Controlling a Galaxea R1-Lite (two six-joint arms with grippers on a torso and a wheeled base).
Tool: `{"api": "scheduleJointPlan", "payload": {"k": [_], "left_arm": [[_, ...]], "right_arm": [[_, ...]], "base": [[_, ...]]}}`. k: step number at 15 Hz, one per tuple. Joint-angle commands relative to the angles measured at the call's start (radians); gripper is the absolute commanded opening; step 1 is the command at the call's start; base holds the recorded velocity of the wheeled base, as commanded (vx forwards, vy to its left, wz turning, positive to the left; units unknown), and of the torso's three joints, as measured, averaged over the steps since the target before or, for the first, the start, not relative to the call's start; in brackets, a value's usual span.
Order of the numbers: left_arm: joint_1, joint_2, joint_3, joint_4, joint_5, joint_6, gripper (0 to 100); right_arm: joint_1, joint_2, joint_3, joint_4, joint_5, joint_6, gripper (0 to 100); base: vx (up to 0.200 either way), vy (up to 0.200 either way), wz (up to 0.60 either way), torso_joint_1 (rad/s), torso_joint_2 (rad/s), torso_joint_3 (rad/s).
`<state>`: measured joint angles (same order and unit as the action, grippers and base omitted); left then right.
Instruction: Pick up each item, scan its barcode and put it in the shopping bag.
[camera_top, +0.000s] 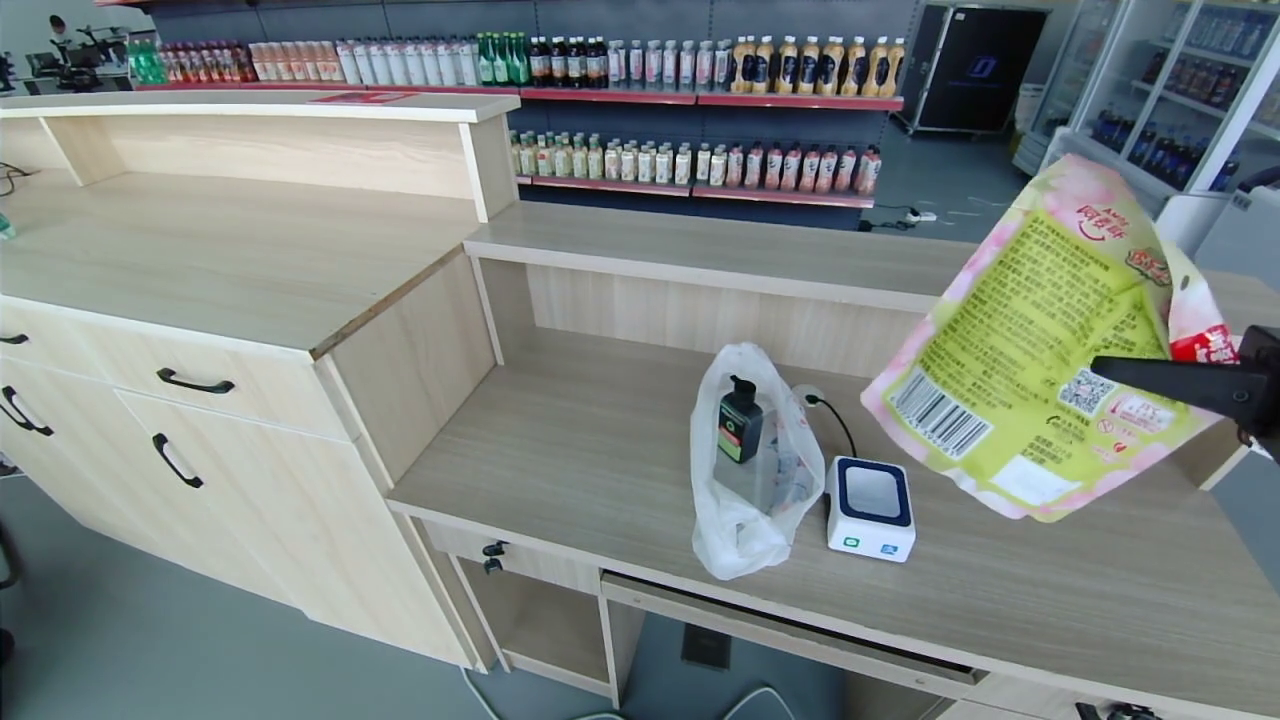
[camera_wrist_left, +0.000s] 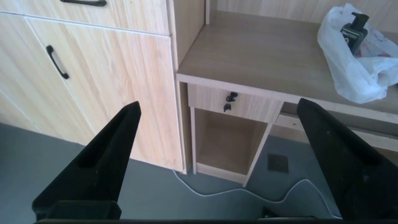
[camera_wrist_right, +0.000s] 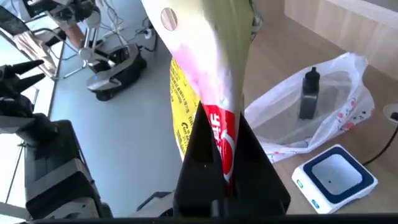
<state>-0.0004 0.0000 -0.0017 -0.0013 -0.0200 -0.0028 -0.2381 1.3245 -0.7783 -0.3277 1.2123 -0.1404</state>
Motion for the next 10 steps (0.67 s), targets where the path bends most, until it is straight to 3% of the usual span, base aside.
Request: {"api": "scheduleJointPlan", "payload": {"k": [1,6,10], "left_arm": [[0.0,0.002,0.0,0.0,0.0,0.0,100],[0.0,0.002,0.0,0.0,0.0,0.0,100],[0.0,0.002,0.0,0.0,0.0,0.0,100]], "right_arm": [[0.066,-0.077,0.024,-0.001,0.003,0.048,0],[0.226,-0.237,0.004,-0.017,0.003,0.357,0],[0.316,-0.261,-0.058,-0.017,0.003,0.424,0]], "base": [[0.0,0.0,0.0,0.0,0.0,0.0],[0.0,0.0,0.0,0.0,0.0,0.0],[0.0,0.0,0.0,0.0,0.0,0.0]]}}
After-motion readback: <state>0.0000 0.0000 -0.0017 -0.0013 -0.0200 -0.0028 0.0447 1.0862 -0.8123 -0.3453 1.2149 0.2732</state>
